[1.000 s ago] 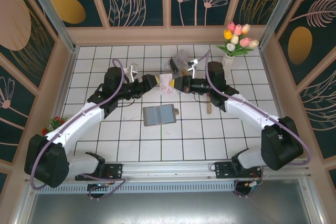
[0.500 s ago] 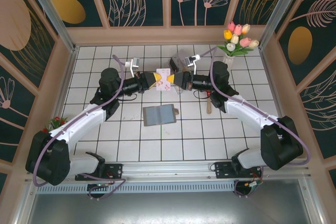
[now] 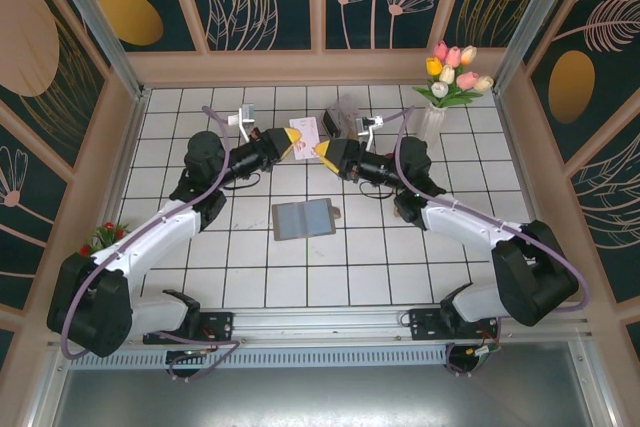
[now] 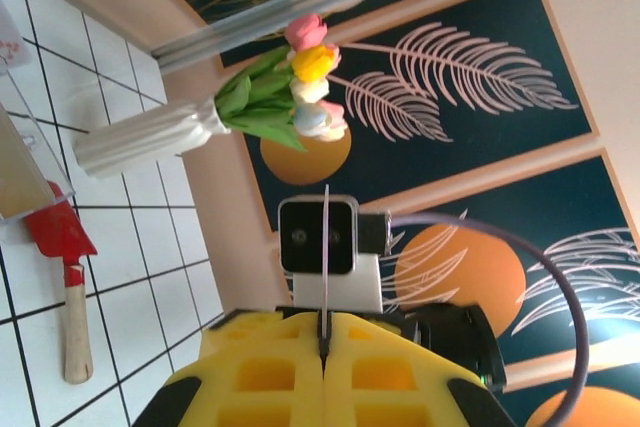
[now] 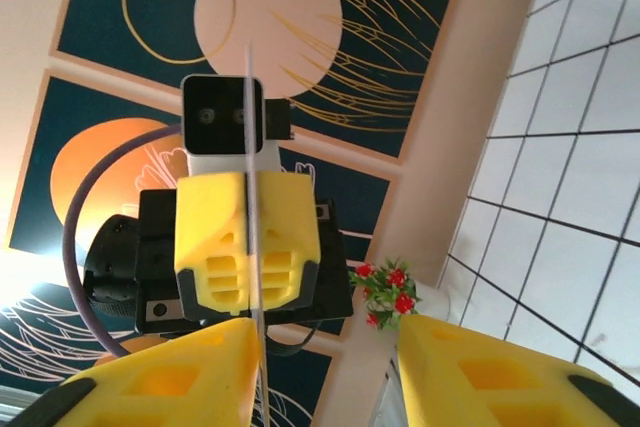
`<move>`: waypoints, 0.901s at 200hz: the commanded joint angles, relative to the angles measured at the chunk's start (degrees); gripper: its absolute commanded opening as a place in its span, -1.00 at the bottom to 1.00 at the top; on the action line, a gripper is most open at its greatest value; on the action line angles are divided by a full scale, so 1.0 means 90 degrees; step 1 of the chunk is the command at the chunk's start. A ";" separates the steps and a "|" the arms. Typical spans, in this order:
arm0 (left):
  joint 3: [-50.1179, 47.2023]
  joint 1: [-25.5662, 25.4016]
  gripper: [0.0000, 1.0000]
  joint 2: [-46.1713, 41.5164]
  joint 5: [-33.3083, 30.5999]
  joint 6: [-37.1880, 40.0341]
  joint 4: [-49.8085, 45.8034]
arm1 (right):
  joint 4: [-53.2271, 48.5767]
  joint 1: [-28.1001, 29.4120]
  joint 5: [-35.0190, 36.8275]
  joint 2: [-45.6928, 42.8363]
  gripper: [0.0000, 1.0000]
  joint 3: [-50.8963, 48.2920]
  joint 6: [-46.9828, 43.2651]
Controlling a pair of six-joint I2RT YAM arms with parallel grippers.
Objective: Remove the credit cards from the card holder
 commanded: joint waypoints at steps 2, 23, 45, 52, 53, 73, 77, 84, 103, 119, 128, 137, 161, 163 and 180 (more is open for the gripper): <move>-0.0096 -0.0011 -1.00 -0.0231 -0.0559 -0.0240 0.0212 | 0.1025 0.0223 0.0862 -0.0128 -0.24 -0.0126 0.0389; -0.0107 -0.0021 -1.00 -0.0211 -0.0523 -0.0376 0.0240 | 0.1406 0.0252 0.1106 0.0014 -0.36 -0.0137 0.0564; -0.0115 -0.0023 -1.00 -0.0222 -0.0509 -0.0408 0.0201 | 0.1675 0.0271 0.1048 0.0181 -0.48 -0.0008 0.0638; -0.0117 -0.0022 -1.00 -0.0230 -0.0504 -0.0409 0.0184 | 0.1610 0.0277 0.1051 0.0210 -0.51 0.0036 0.0591; -0.0117 -0.0023 -1.00 -0.0235 -0.0498 -0.0409 0.0182 | 0.1589 0.0280 0.1051 0.0214 -0.51 0.0049 0.0586; -0.0117 -0.0023 -1.00 -0.0233 -0.0497 -0.0408 0.0143 | 0.1364 0.0298 0.1017 0.0270 -0.56 0.0160 0.0447; -0.0117 -0.0022 -1.00 -0.0232 -0.0497 -0.0416 0.0134 | 0.1373 0.0296 0.1016 0.0279 -0.56 0.0152 0.0444; -0.0117 -0.0023 -1.00 -0.0235 -0.0492 -0.0418 0.0113 | 0.1378 0.0297 0.1005 0.0280 -0.57 0.0162 0.0427; -0.0117 -0.0023 -1.00 -0.0225 -0.0487 -0.0399 0.0084 | 0.1371 0.0290 0.0971 0.0304 -0.58 0.0197 0.0388; -0.0117 -0.0023 -1.00 -0.0211 -0.0497 -0.0379 0.0045 | 0.1338 0.0299 0.0877 0.0363 -0.60 0.0280 0.0409; -0.0117 -0.0023 -1.00 -0.0196 -0.0504 -0.0371 0.0012 | 0.1319 0.0292 0.0823 0.0409 -0.62 0.0320 0.0446; -0.0108 -0.0023 -1.00 -0.0170 -0.0500 -0.0369 -0.0004 | 0.1308 0.0285 0.0817 0.0449 -0.63 0.0336 0.0490; -0.0063 -0.0023 -1.00 -0.0098 -0.0427 -0.0365 -0.0004 | 0.1301 0.0291 0.0758 0.0536 -0.68 0.0398 0.0541; -0.0054 -0.0023 -1.00 -0.0094 -0.0424 -0.0363 -0.0004 | 0.1300 0.0290 0.0751 0.0540 -0.69 0.0398 0.0541; -0.0025 -0.0023 -1.00 -0.0083 -0.0446 -0.0295 -0.0117 | 0.1203 0.0283 0.0750 0.0546 -0.81 0.0436 0.0482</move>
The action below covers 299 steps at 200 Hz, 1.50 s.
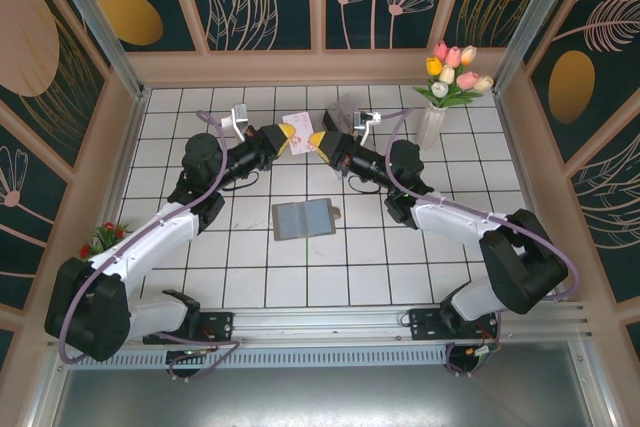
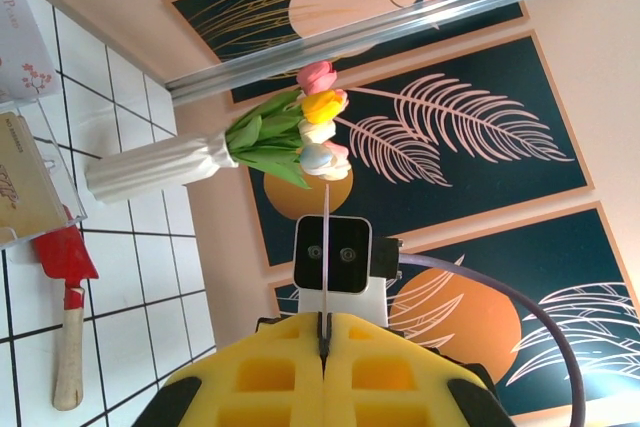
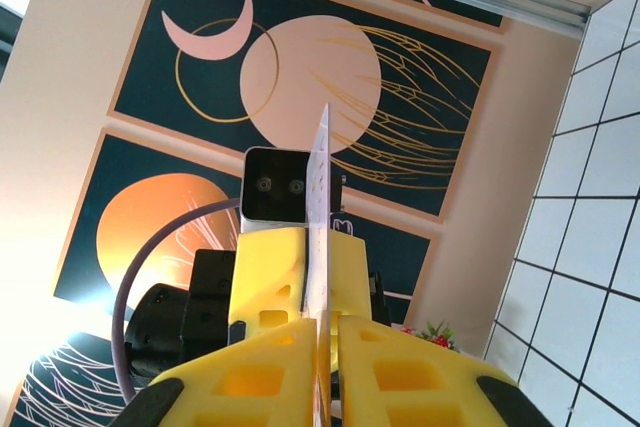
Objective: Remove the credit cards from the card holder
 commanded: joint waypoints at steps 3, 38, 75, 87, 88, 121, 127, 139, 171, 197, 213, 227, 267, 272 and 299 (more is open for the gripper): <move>0.0060 -0.0023 -1.00 0.0019 0.0002 0.0045 -0.0108 | 0.0109 0.0029 -0.0074 0.0024 -0.84 0.0268 -0.0051; 0.0430 -0.0023 -0.35 0.0038 -0.0319 0.0607 -0.1513 | -0.0977 -0.0101 0.0029 -0.0212 -1.00 0.0385 -0.0877; 0.0878 -0.0023 0.46 0.0009 -0.0925 0.1580 -0.3208 | -0.3213 -0.0506 0.0263 -0.0697 -1.00 0.0819 -0.2697; 0.0957 -0.0014 0.60 0.0009 -0.1174 0.1833 -0.3666 | -0.3988 -0.0619 0.0384 -0.0769 -1.00 0.1056 -0.3441; 0.0962 -0.0009 0.62 0.0009 -0.1198 0.1854 -0.3713 | -0.4048 -0.0671 0.0388 -0.0770 -1.00 0.1082 -0.3511; 0.1053 -0.0011 0.83 0.0179 -0.1815 0.2467 -0.4821 | -0.5587 -0.0950 0.1202 -0.0750 -1.00 0.1699 -0.6073; 0.0965 -0.0012 0.88 0.0165 -0.1851 0.2481 -0.4799 | -0.5748 -0.1011 0.1326 -0.0690 -1.00 0.1795 -0.6372; 0.0782 -0.0014 0.97 0.0127 -0.1864 0.2499 -0.4687 | -0.6035 -0.1128 0.1575 -0.0500 -1.00 0.2008 -0.6851; 0.0654 -0.0012 0.97 0.0164 -0.1976 0.2653 -0.4730 | -0.6635 -0.1293 0.1978 0.0269 -1.00 0.2770 -0.7795; 0.0647 -0.0013 0.97 0.0240 -0.1993 0.2709 -0.4756 | -0.6707 -0.1484 0.2158 0.0976 -1.00 0.3301 -0.8077; 0.0654 -0.0014 0.97 0.0298 -0.1984 0.2716 -0.4785 | -0.6780 -0.1592 0.2213 0.1456 -1.00 0.3681 -0.8155; 0.0673 -0.0014 0.97 0.0350 -0.1983 0.2746 -0.4830 | -0.6892 -0.1665 0.2227 0.1901 -1.00 0.4063 -0.8227; 0.0671 -0.0010 0.97 0.0477 -0.2137 0.2911 -0.5063 | -0.7205 -0.1786 0.2148 0.2943 -1.00 0.5080 -0.8344; 0.0665 -0.0011 0.97 0.0489 -0.2138 0.2918 -0.5068 | -0.7237 -0.1800 0.2157 0.3031 -1.00 0.5190 -0.8347; 0.0615 -0.0012 0.97 0.0553 -0.2091 0.2949 -0.5068 | -0.7415 -0.1822 0.2045 0.3448 -1.00 0.5704 -0.8308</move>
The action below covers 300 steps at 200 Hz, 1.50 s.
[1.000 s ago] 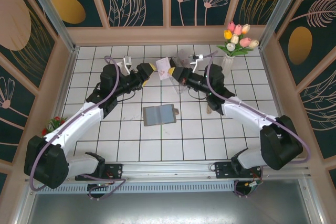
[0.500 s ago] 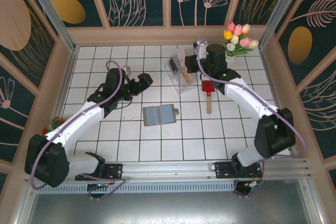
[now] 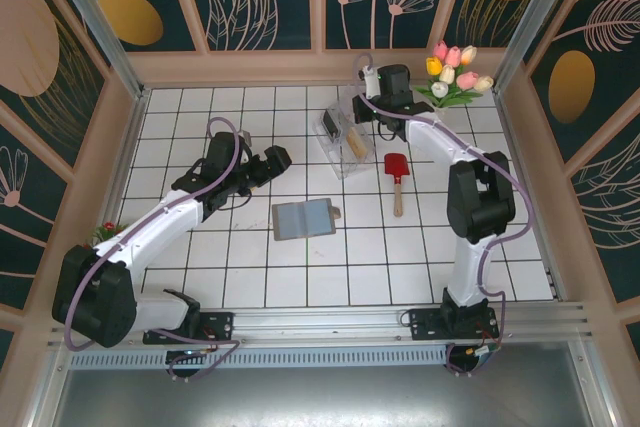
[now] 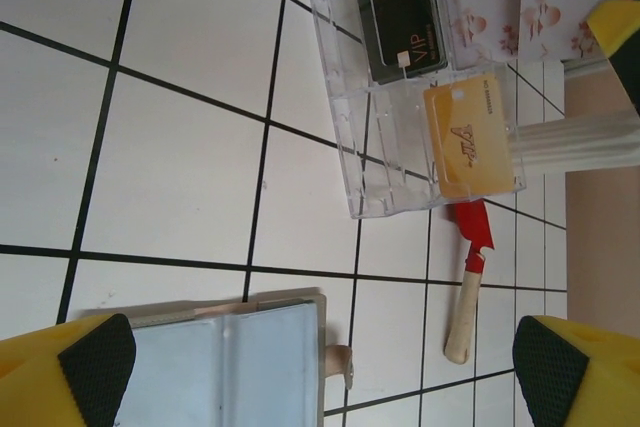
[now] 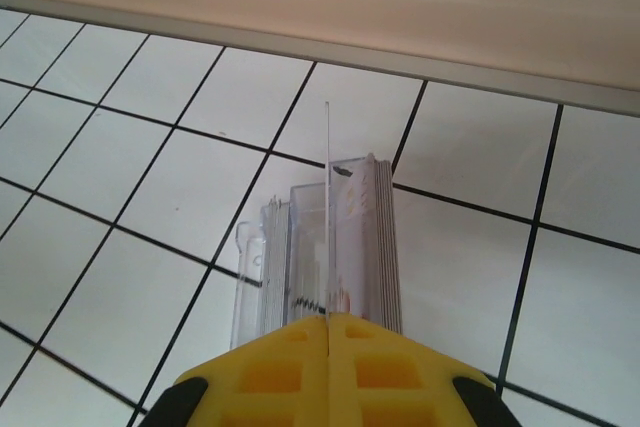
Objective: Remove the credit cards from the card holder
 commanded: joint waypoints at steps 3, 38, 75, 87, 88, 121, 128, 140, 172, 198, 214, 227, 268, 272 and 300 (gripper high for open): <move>-0.0082 0.0000 0.97 0.0087 -0.0038 0.0190 -0.0155 | -0.0281 -0.0040 -0.0095 0.0278 -1.00 0.0587 -0.0119; -0.0101 -0.0006 0.97 0.0143 0.0002 0.0214 -0.0119 | -0.0360 -0.0041 0.0028 0.0503 -1.00 0.0730 -0.0293; -0.0167 -0.0006 0.97 0.0322 0.0096 0.0254 -0.0014 | -0.0651 -0.0049 -0.0117 0.0756 -1.00 0.0969 -0.0414; -0.0199 -0.0006 0.97 0.0364 0.0111 0.0247 0.0010 | -0.0668 -0.0047 -0.0035 0.0746 -1.00 0.0955 -0.0424; -0.0204 -0.0006 0.97 0.0373 0.0116 0.0248 0.0015 | -0.0667 -0.0044 -0.0031 0.0750 -1.00 0.0952 -0.0419; -0.0281 -0.0006 0.97 0.0404 0.0169 0.0219 0.0107 | -0.0763 -0.0050 -0.0023 0.0759 -1.00 0.0976 -0.0428; -0.0298 -0.0009 0.97 0.0412 0.0184 0.0206 0.0124 | -0.0798 -0.0049 -0.0039 0.0776 -1.00 0.0986 -0.0431; -0.0309 -0.0004 0.97 0.0431 0.0206 0.0207 0.0135 | -0.0842 -0.0049 -0.0009 0.0812 -1.00 0.1014 -0.0452; -0.0306 -0.0006 0.97 0.0447 0.0237 0.0236 0.0157 | -0.1079 -0.0042 0.0149 0.0959 -1.00 0.1171 -0.0536; -0.0306 -0.0006 0.97 0.0465 0.0266 0.0230 0.0167 | -0.1314 -0.0050 0.0110 0.1077 -0.92 0.1384 -0.0580; -0.0306 0.0002 0.97 0.0468 0.0272 0.0238 0.0158 | -0.1445 -0.0042 0.0100 0.1087 -0.80 0.1506 -0.0563; -0.0306 -0.0001 0.97 0.0452 0.0264 0.0232 0.0157 | -0.1503 -0.0048 0.0091 0.1032 -0.74 0.1567 -0.0524; -0.0330 -0.0003 0.97 0.0449 0.0217 0.0305 0.0081 | -0.1574 -0.0038 0.0046 0.0606 -0.50 0.1576 -0.0304; -0.0335 -0.0006 0.97 0.0449 0.0219 0.0303 0.0088 | -0.1583 -0.0035 0.0051 0.0561 -0.49 0.1575 -0.0275; -0.0402 -0.0006 0.97 0.0442 0.0292 0.0321 0.0079 | -0.1706 -0.0008 0.0058 0.0224 -0.39 0.1448 0.0072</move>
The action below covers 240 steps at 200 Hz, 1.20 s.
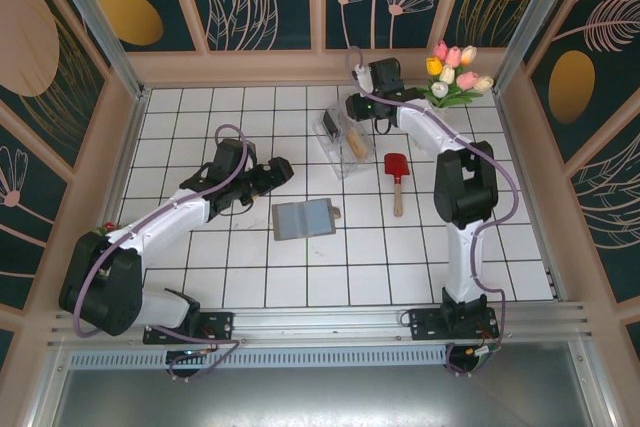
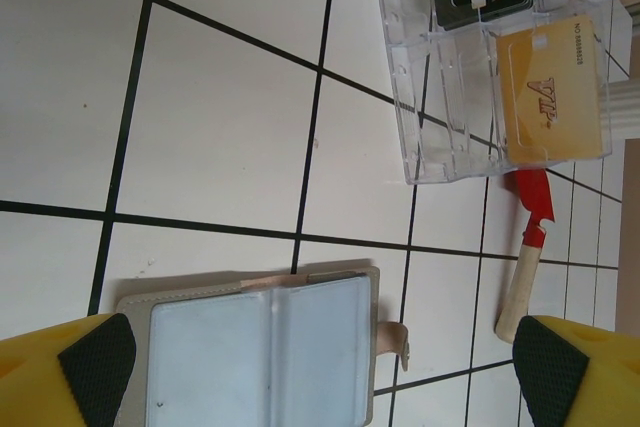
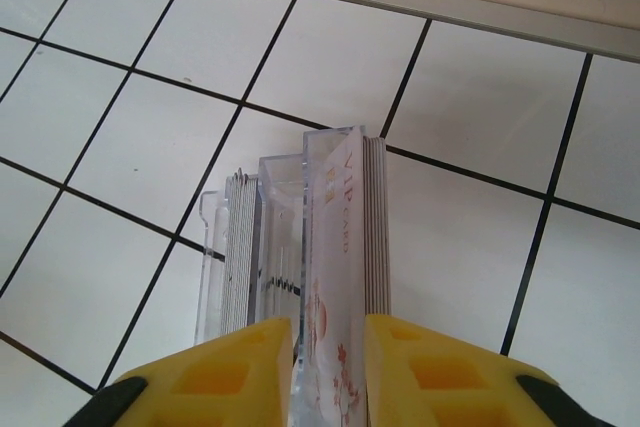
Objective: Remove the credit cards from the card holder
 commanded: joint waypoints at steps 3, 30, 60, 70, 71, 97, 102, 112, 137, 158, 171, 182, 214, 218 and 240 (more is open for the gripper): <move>-0.0125 -0.0006 0.97 0.0044 0.0123 0.0177 0.0033 | -0.0213 0.0004 0.0035 -0.0722 -0.37 0.0008 0.0375; -0.0226 -0.0006 0.93 0.0033 0.0125 0.0215 -0.0035 | -0.0059 0.0139 -0.0054 -0.1393 -0.16 -0.0673 0.1158; -0.0401 -0.0050 0.73 0.0160 0.0133 0.0190 -0.0124 | 0.0487 0.0455 -0.0313 -0.2428 -0.03 -0.2024 0.2148; -0.0467 -0.0097 0.65 0.0236 0.0193 0.0142 -0.0110 | 0.0605 0.0612 -0.0376 -0.2712 -0.01 -0.2423 0.2486; -0.0474 -0.0101 0.64 0.0246 0.0197 0.0141 -0.0102 | 0.0616 0.0629 -0.0377 -0.2733 -0.01 -0.2465 0.2517; -0.0614 -0.0189 0.35 0.0495 0.0426 0.0067 0.0066 | 0.0927 0.1186 -0.0342 -0.3185 0.02 -0.3401 0.3285; -0.0625 -0.0200 0.29 0.0547 0.0426 0.0083 0.0081 | 0.0961 0.1362 -0.0298 -0.3210 0.02 -0.3547 0.3414; -0.0647 -0.0211 0.17 0.0637 0.0365 0.0112 0.0059 | 0.1033 0.1612 -0.0269 -0.3217 0.02 -0.3802 0.3678; -0.0807 -0.0211 -0.07 0.0731 0.0383 0.0060 0.0253 | 0.1212 0.2092 -0.0240 -0.3104 0.02 -0.4379 0.4302; -0.0842 -0.0221 -0.13 0.0838 0.0400 0.0033 0.0292 | 0.1327 0.2364 -0.0315 -0.2850 0.00 -0.4661 0.4666; -0.0866 -0.0221 -0.13 0.0890 0.0323 0.0041 0.0259 | 0.1319 0.2508 -0.0342 -0.2656 0.00 -0.4717 0.4790; -0.0890 -0.0221 -0.12 0.0929 0.0314 0.0061 0.0281 | 0.1268 0.2609 -0.0276 -0.2511 0.00 -0.4711 0.4866; -0.0836 -0.0240 -0.19 0.1173 0.0488 0.0156 0.0347 | 0.1184 0.2739 -0.0083 -0.2164 0.00 -0.4713 0.5083; -0.0825 -0.0249 -0.20 0.1211 0.0516 0.0165 0.0355 | 0.1169 0.2753 -0.0054 -0.2121 -0.01 -0.4713 0.5116; -0.0712 -0.0287 -0.33 0.1383 0.0611 0.0226 0.0341 | 0.1039 0.2789 -0.0051 -0.1851 -0.01 -0.4706 0.5180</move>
